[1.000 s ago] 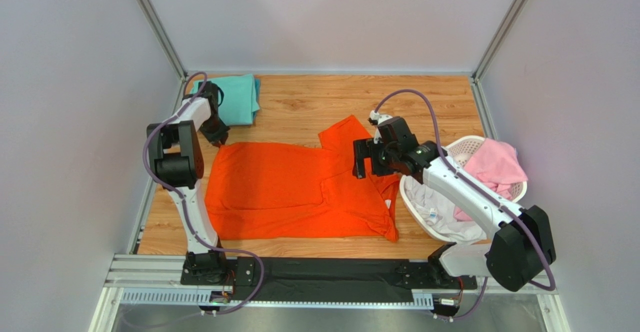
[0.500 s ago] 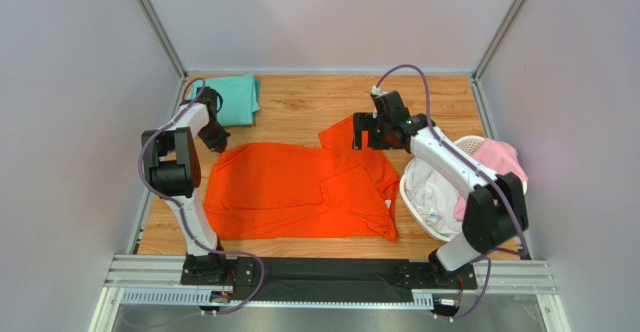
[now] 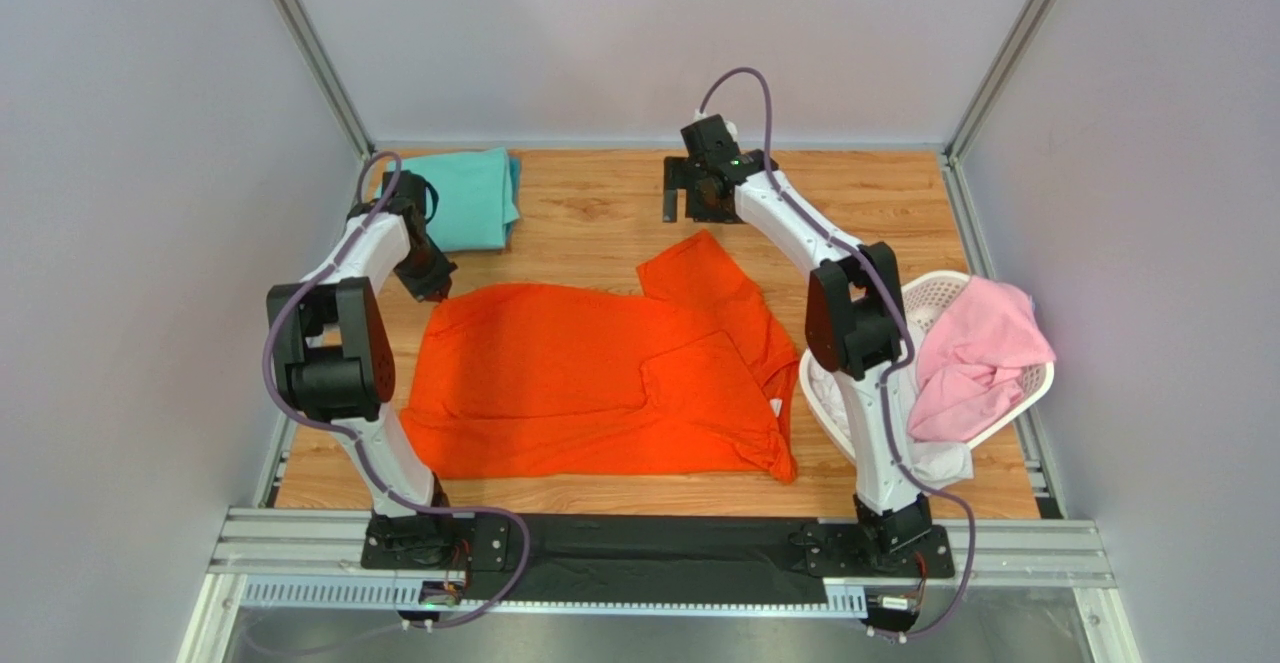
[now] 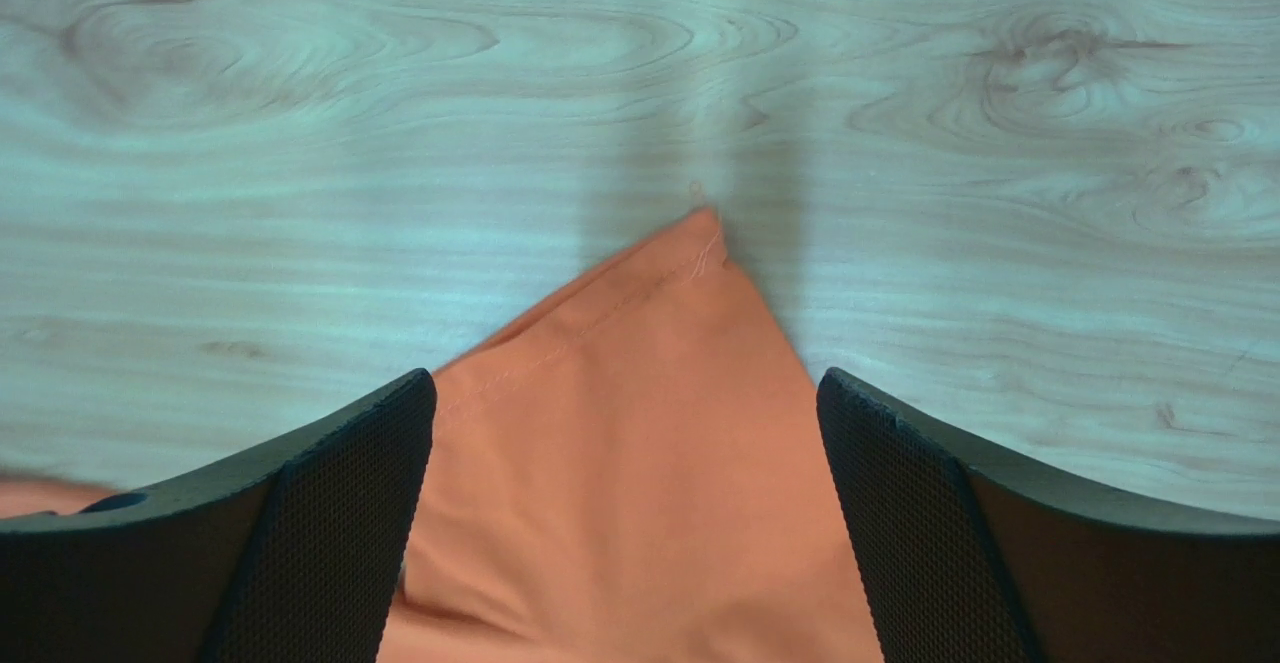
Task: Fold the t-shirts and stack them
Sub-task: Fold the tshirt
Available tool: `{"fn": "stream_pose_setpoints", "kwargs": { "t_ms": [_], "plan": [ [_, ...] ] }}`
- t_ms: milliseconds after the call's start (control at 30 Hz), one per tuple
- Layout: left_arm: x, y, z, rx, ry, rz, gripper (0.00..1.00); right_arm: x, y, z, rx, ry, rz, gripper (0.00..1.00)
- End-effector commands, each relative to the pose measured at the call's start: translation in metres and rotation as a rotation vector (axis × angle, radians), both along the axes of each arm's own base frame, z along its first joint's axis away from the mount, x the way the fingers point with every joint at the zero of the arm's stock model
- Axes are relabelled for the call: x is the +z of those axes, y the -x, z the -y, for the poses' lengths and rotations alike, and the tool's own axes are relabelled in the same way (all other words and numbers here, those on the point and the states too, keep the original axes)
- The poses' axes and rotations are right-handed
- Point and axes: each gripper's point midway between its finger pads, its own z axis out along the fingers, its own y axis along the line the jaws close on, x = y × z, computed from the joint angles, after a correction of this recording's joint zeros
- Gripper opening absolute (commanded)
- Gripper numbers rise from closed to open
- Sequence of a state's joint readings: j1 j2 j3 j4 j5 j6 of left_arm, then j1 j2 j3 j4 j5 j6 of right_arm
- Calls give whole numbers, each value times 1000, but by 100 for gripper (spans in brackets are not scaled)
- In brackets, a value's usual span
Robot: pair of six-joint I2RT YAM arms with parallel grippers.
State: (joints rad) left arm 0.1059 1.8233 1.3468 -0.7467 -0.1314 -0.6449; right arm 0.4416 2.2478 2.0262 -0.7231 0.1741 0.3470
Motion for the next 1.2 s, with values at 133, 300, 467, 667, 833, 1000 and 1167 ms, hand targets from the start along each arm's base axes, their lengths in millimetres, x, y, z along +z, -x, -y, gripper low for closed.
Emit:
{"fn": "stream_pose_setpoints", "kwargs": {
  "t_ms": [133,300,467,667,833,1000,1167],
  "plan": [
    [8,3,3,-32,8,21,0,-23,-32,12,-97,56,-4,96],
    [9,5,3,-34,7,23,0,-44,-41,11,-114,50,-19,91],
    [8,5,3,-34,8,21,0,-68,-36,11,-122,52,-68,80],
    [6,6,4,-33,11,12,0,-80,-23,12,-123,60,-121,49],
    [6,8,4,-30,13,15,0,-80,-16,14,-103,75,-134,16],
    [10,10,5,-30,14,23,0,-59,-15,10,-48,66,-102,0],
    [11,17,7,-25,20,26,0,-14,1,3,23,77,-15,0]
  ]
}}
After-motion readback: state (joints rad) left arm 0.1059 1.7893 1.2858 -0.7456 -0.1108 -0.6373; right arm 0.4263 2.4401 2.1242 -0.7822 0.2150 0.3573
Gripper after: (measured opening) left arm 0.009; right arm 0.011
